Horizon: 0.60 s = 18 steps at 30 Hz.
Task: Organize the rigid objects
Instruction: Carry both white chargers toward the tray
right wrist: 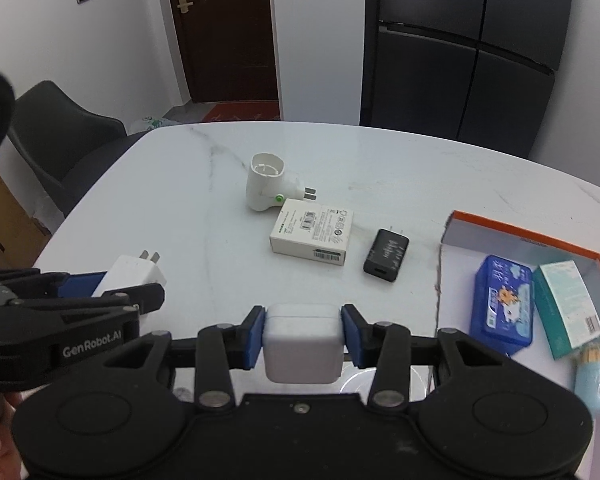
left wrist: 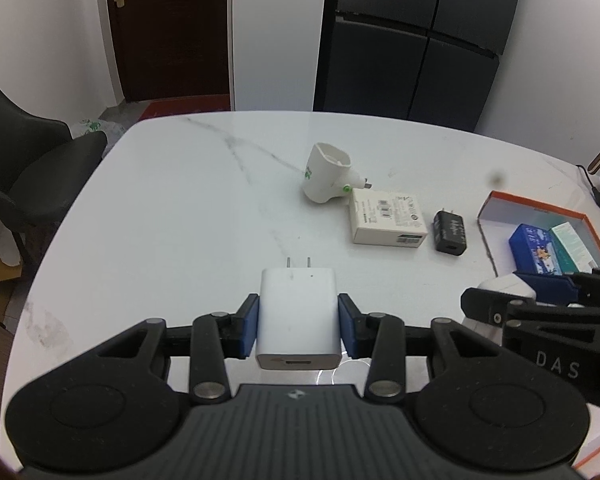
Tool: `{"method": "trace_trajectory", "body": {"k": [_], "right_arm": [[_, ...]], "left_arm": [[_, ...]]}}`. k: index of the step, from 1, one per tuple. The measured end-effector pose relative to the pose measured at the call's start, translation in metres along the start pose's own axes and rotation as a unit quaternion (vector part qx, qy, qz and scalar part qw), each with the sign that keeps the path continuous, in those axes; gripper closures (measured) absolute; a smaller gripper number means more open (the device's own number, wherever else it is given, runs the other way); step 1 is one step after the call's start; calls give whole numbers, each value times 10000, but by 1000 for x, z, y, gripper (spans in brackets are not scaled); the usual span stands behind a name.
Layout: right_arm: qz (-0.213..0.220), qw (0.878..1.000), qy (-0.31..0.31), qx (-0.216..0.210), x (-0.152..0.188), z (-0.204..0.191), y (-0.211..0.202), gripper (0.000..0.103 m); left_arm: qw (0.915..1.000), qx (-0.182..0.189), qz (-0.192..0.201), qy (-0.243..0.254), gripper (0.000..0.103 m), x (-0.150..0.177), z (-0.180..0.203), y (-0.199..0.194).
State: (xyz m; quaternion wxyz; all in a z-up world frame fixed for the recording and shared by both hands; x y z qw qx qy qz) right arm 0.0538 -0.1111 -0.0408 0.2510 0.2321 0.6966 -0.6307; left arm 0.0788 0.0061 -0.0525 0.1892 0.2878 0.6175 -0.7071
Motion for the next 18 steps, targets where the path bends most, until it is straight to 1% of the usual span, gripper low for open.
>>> {"method": "trace_trajectory", "body": {"k": [15, 18], "right_arm": [[123, 9999, 4, -101, 8, 19, -43, 52], [147, 9998, -24, -128, 10, 22, -49, 52]], "left_arm": [[9997, -150, 153, -121, 62, 4, 23, -30], [9997, -114, 138, -151, 62, 7, 28, -34]]}}
Point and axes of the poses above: each gripper's, at about its wrist camera, not at the fingertips, and y roughly the way its jaws point, z to its right, x to its underside, the point moved 6 cm from there along y, roughly the way its jaws point, and after that the axes turned 2 degrees about x, right-handed, at the moved point
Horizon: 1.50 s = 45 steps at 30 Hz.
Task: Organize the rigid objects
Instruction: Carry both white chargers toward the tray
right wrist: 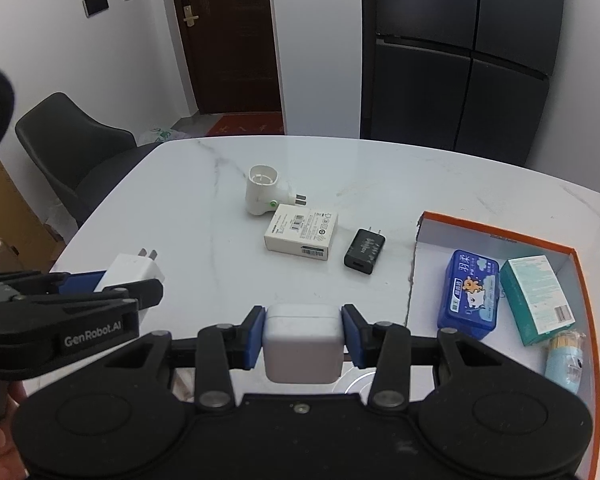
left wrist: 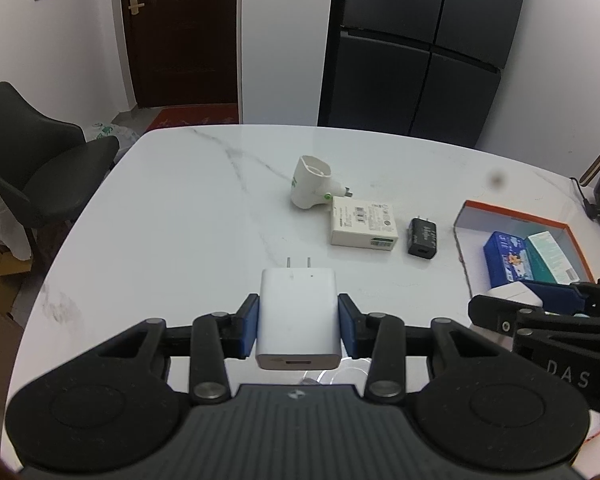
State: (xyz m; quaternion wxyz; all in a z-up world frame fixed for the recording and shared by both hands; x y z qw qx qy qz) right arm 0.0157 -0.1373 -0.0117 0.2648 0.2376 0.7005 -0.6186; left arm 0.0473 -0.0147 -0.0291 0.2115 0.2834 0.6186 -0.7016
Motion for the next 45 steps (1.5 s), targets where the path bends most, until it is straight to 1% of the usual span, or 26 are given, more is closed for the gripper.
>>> {"method": "trace_trajectory", "body": {"k": [10, 19, 33, 45], "right_arm": [[-44, 10000, 2, -45, 11, 2, -11, 52], [51, 10000, -25, -62, 10, 2, -20, 52], [38, 9999, -55, -90, 16, 0, -27, 52], [-8, 10000, 38, 6, 30, 15, -35, 52]], "left_arm": [[10000, -80, -2, 23, 62, 8, 3, -10], [10000, -57, 30, 39, 61, 10, 6, -16], [9999, -17, 31, 136, 61, 15, 12, -23], [9997, 55, 15, 248, 61, 20, 23, -27]]}}
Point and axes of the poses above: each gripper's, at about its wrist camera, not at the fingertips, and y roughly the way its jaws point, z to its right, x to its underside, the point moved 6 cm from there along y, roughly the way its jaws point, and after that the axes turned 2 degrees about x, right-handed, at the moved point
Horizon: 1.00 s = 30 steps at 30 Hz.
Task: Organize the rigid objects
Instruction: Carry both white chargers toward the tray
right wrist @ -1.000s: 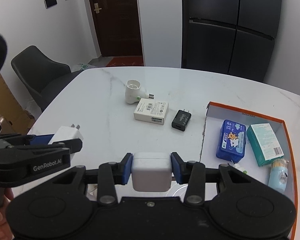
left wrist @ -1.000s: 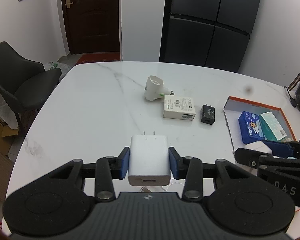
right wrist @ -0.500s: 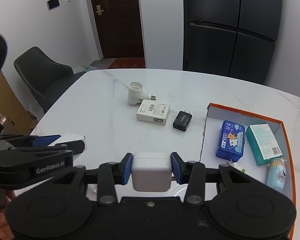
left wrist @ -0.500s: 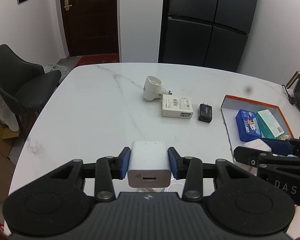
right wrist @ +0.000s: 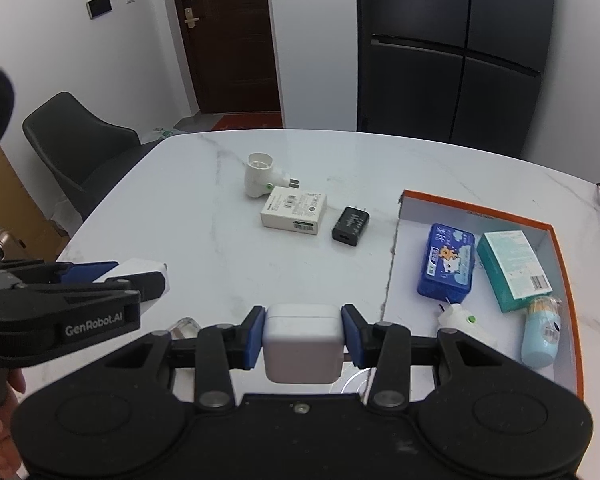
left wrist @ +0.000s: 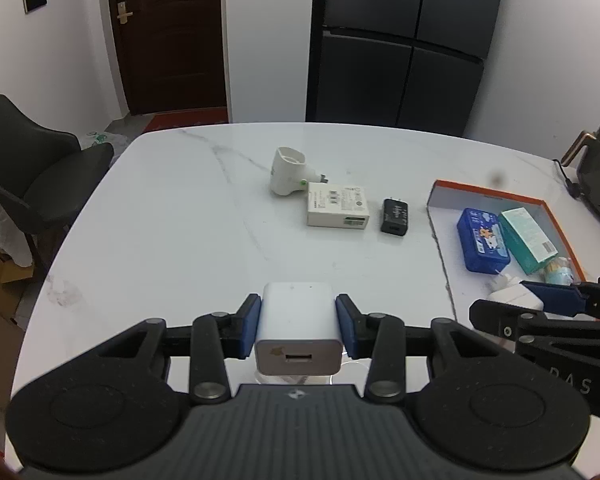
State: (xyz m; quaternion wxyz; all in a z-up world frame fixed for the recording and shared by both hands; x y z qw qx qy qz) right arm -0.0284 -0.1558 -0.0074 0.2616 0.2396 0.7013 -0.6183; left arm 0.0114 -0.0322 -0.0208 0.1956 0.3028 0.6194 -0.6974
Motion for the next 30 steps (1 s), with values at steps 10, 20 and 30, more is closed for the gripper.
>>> {"method": "trace_trajectory", "body": {"k": [10, 20, 30], "right_arm": [[-19, 9999, 99, 38, 7, 13, -6, 52], [-16, 9999, 160, 43, 12, 23, -12, 52], [-28, 9997, 248, 65, 19, 33, -17, 52]], "left_arm": [[10000, 50, 10, 82, 61, 2, 16, -2], [9999, 78, 24, 123, 61, 4, 28, -3], [9997, 126, -4, 190, 61, 9, 41, -4]]}}
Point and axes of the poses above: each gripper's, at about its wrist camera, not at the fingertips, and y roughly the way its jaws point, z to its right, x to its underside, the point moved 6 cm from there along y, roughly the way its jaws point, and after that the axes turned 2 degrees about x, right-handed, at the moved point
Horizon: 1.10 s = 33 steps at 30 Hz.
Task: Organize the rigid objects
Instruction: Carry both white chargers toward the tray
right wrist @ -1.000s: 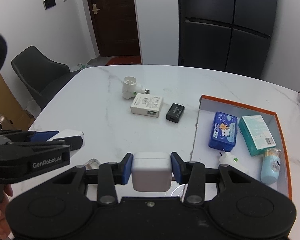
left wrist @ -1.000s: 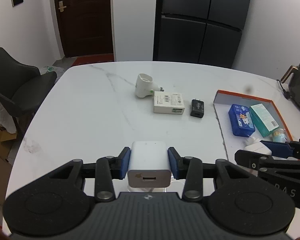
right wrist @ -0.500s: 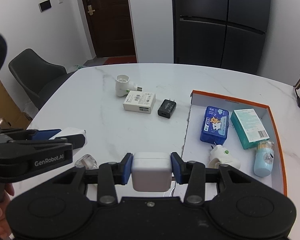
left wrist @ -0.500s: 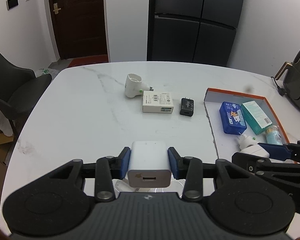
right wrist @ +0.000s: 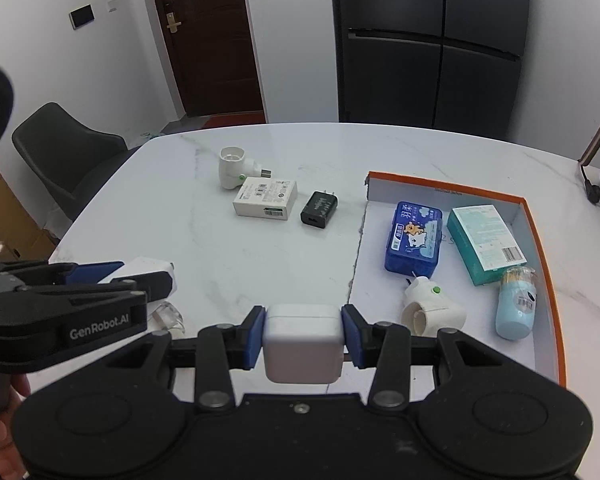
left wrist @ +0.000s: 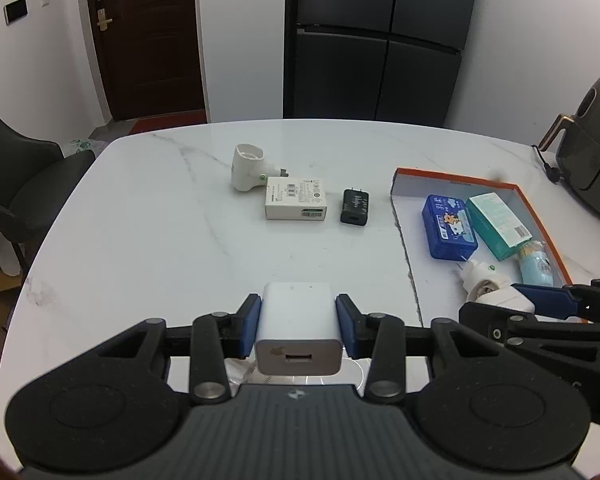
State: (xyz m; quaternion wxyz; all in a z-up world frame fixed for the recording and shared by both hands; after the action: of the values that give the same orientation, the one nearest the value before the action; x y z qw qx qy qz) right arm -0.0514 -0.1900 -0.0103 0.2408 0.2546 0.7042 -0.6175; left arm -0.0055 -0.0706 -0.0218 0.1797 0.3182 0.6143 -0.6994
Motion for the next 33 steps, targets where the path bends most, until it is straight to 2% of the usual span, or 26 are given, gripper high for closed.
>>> {"method": "trace_trajectory", "body": {"k": [23, 33], "right_arm": [[6, 9995, 254, 191, 12, 32, -15, 52], [11, 9984, 446, 351, 17, 58, -22, 52]], "left_arm": [[9995, 232, -26, 192, 61, 6, 38, 1], [9985, 396, -49, 363, 61, 6, 65, 5]]}}
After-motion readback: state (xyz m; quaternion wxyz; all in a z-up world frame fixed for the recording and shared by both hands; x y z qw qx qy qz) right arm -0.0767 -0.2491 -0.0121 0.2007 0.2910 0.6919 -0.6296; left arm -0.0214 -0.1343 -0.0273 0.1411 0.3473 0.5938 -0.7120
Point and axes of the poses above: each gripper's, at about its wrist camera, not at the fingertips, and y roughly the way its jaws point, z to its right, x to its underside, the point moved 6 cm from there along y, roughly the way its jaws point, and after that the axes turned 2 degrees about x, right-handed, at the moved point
